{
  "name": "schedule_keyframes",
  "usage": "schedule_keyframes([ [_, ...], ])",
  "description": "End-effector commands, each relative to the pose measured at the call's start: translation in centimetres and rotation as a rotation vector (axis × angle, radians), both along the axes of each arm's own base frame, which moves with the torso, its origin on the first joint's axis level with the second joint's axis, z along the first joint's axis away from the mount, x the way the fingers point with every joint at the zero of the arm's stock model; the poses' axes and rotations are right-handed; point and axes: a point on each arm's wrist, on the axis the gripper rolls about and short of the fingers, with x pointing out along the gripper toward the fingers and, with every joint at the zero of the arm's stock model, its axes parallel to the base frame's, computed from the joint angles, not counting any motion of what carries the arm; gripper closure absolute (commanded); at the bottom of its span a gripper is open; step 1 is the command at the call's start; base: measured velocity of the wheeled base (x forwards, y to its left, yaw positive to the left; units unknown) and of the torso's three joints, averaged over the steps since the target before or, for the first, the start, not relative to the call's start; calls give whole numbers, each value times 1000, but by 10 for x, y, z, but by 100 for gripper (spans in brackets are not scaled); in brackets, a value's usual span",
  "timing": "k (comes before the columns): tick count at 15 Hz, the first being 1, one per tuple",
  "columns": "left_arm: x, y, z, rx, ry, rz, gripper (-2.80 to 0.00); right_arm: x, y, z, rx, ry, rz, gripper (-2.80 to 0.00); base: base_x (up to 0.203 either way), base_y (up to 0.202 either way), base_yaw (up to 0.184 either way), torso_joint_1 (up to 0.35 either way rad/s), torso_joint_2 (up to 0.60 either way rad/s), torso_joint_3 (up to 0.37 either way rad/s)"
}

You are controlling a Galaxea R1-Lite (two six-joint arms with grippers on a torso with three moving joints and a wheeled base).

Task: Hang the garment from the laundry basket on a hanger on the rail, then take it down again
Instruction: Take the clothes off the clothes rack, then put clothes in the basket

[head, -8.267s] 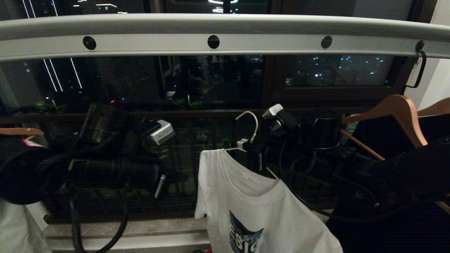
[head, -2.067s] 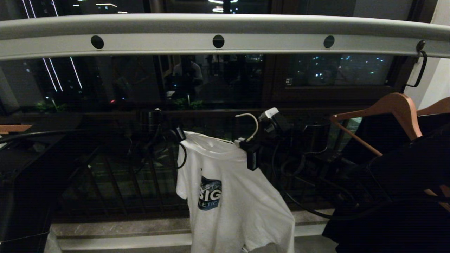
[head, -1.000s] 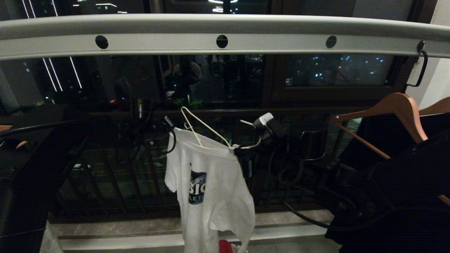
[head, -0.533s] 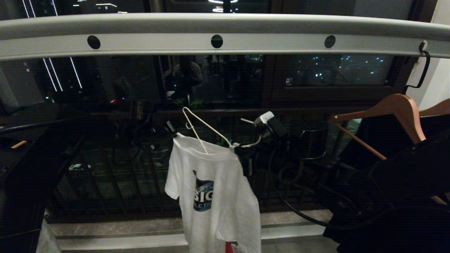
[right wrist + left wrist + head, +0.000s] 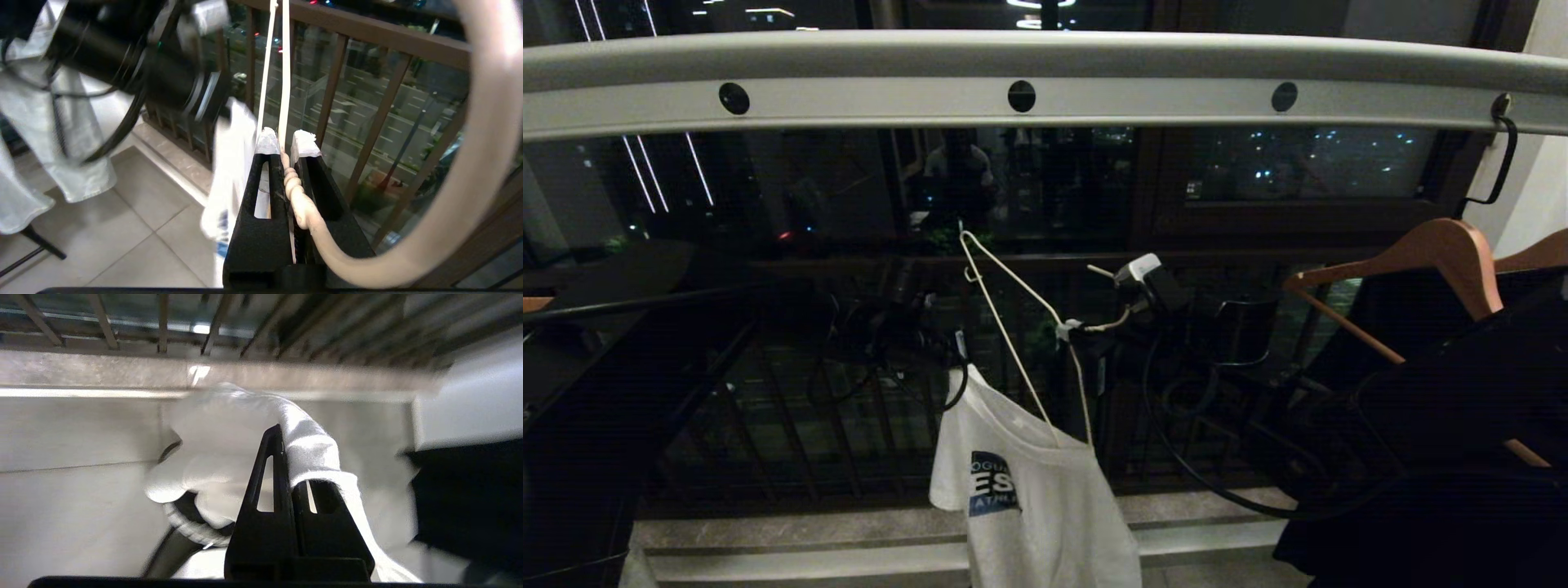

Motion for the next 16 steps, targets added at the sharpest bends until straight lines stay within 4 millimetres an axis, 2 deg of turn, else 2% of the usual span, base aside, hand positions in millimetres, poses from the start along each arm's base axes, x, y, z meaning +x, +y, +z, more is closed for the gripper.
schedule_keyframes([
  [1, -12, -11, -3, 32, 12, -55, 0, 7, -2, -2, 4, -4, -22, 0, 0, 0, 0, 0, 0, 0],
  [7, -16, -29, -13, 47, 27, -79, 0, 24, -23, 2, 15, -30, -97, 0, 0, 0, 0, 0, 0, 0],
  [13, -23, -59, -40, 100, 71, -77, 0, 25, -27, 6, 19, -39, -109, 0, 0, 0, 0, 0, 0, 0],
  [16, -25, -67, -49, 119, 85, -76, 0, 25, -27, 6, 18, -38, -110, 0, 0, 0, 0, 0, 0, 0],
])
